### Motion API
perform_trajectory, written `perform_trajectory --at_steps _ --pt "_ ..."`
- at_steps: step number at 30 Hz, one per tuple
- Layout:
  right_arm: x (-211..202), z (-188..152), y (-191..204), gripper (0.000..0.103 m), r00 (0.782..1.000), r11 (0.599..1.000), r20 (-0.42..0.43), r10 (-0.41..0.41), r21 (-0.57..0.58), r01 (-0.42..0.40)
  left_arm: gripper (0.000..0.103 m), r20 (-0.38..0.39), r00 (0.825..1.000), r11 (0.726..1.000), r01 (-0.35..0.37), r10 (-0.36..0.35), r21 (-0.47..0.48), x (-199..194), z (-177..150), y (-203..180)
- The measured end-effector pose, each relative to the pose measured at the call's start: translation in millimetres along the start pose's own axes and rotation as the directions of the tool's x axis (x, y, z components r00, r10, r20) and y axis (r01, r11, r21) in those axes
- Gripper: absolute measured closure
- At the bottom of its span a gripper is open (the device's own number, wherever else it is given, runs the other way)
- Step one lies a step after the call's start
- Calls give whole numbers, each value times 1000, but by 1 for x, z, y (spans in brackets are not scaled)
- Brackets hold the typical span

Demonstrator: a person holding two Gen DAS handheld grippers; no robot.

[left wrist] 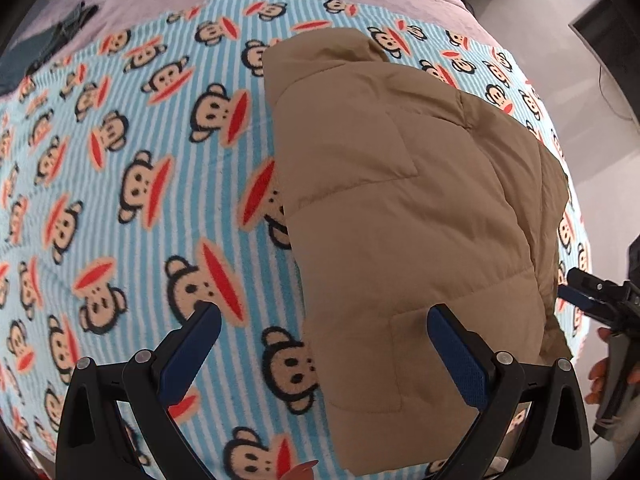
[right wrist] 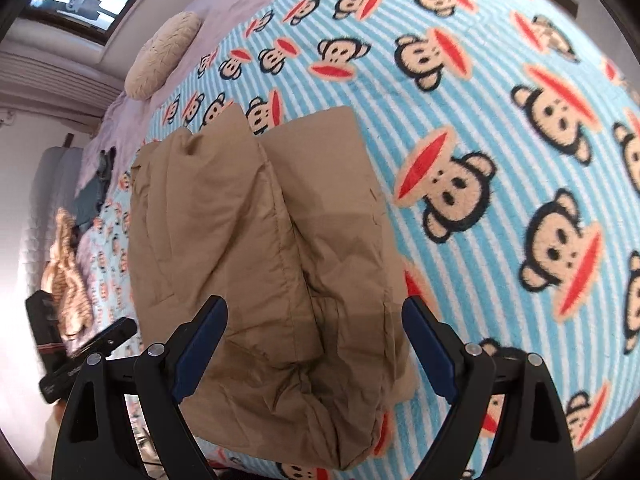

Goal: Fold large clothes
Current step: 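Grasp the tan jacket bundle with both tools and lift it off the blanket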

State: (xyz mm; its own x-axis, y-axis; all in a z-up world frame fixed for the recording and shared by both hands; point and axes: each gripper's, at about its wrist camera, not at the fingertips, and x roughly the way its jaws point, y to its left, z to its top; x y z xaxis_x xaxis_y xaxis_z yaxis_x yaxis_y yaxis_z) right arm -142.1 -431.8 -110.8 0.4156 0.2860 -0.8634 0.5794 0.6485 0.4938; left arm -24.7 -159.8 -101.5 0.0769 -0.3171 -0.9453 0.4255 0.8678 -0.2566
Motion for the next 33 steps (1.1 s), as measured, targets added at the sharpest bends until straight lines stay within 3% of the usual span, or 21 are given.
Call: perform_trajectory --at_steps 7,13,15,17,19,23,28,31,33 --pt "17 13 -21 12 996 999 -71 50 2 -50 0 -29 988 986 147 -150 -75 18 8 13" --pt "35 33 -27 12 990 996 -121 71 -39 -76 0 -44 951 943 296 -306 -153 40 16 22" --pt "47 41 -30 0 989 997 -142 34 -58 -42 0 -54 934 923 340 -354 -180 49 19 25" --pt "57 50 -29 0 985 996 -163 62 -50 -71 0 -55 921 909 368 -385 -197 55 21 27" --pt "64 58 -28 0 970 987 -186 155 -19 -161 0 -52 913 900 388 -405 -198 57 24 28" --pt "69 66 -22 0 950 967 -197 242 -28 -252 0 -37 877 862 463 -480 -205 60 31 31" --pt "77 70 -29 0 945 967 -231 230 -51 -248 0 -39 860 846 491 -509 -208 70 37 39" --pt "95 71 -33 0 932 966 -273 237 -39 -257 0 -74 857 849 489 -511 -201 85 42 36" --pt "109 74 -33 0 922 962 -294 254 -20 -271 0 -91 845 840 501 -527 -210 97 46 32"
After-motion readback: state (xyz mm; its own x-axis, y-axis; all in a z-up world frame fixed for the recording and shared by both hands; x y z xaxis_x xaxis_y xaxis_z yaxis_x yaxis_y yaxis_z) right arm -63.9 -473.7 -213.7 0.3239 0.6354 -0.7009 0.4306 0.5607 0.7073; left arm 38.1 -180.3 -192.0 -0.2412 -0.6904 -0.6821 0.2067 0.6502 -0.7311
